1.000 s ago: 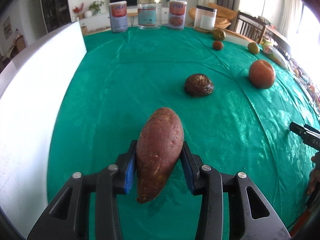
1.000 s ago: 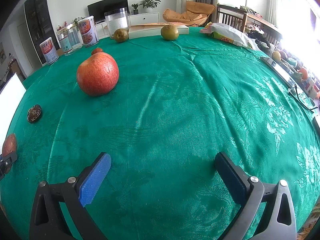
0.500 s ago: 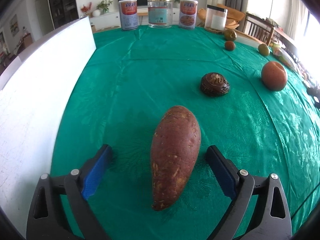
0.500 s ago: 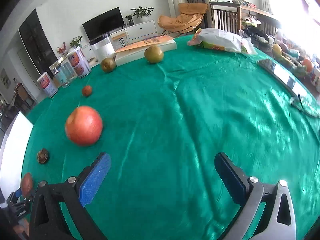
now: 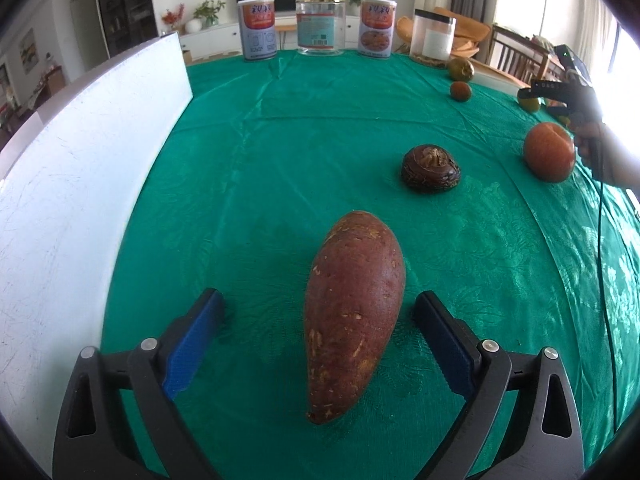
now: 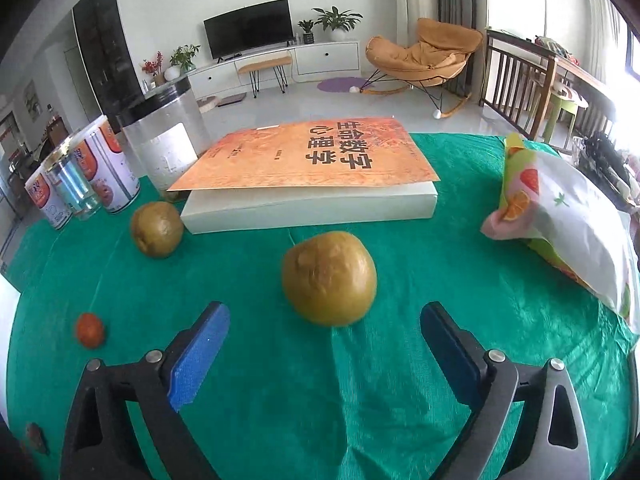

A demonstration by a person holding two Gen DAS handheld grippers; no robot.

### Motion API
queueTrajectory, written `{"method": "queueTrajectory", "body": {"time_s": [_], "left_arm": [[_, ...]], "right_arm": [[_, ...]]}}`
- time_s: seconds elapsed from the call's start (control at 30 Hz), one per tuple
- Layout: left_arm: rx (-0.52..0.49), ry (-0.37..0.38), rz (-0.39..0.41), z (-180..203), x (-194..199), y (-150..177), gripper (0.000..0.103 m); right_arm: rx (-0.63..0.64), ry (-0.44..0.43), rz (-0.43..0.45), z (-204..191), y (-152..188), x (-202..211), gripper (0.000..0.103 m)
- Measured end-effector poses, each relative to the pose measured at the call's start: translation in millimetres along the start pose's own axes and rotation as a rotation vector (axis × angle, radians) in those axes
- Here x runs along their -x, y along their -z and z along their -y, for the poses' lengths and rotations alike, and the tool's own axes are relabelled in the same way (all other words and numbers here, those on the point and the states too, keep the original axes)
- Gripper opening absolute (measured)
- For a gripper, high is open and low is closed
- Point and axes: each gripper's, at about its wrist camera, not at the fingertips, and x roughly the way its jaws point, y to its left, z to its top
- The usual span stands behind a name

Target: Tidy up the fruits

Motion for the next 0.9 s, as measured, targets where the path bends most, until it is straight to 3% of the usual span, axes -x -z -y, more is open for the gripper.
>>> {"method": "queueTrajectory", "body": {"time_s": [0.03,0.07,0.1,0.27,0.37,0.53,0.73,0.8,0.9], "left_arm": [[0.000,0.000,0.000,0,0,0,0.097],[0.000,0.000,0.000,0,0,0,0.097],[0.000,0.000,0.000,0,0,0,0.098],[0.000,0.000,0.000,0,0,0,0.098],[0.000,0.000,0.000,0,0,0,0.098],[-0.001,-0.001,0.000,0,0,0,0.098],[0.000,0.000,0.000,0,0,0,0.098],[0.000,0.000,0.000,0,0,0,0.098],[0.000,0.000,0.000,0,0,0,0.098]], "right_arm": [[-0.001,-0.012,-0.006,0,-2,-6,0.082],[-0.007,-0.018,-0.029,2,-3,-12,0.056],[-0.012,-0.025,-0.028,3,-3,-12,0.051],[-0.021,-0.070,0.037,4,20,37,0.051],[-0.007,-0.118,0.017,-1,52,85,0.051],[0.096,-0.165,-0.135,-27,132,164,0.051],[0.257,-0.103,-0.494,-71,219,188,0.051],[0.317,-0.059,-0.528,-80,234,186,0.051],[0.326,-0.030,-0.492,-89,231,184,0.051]]}}
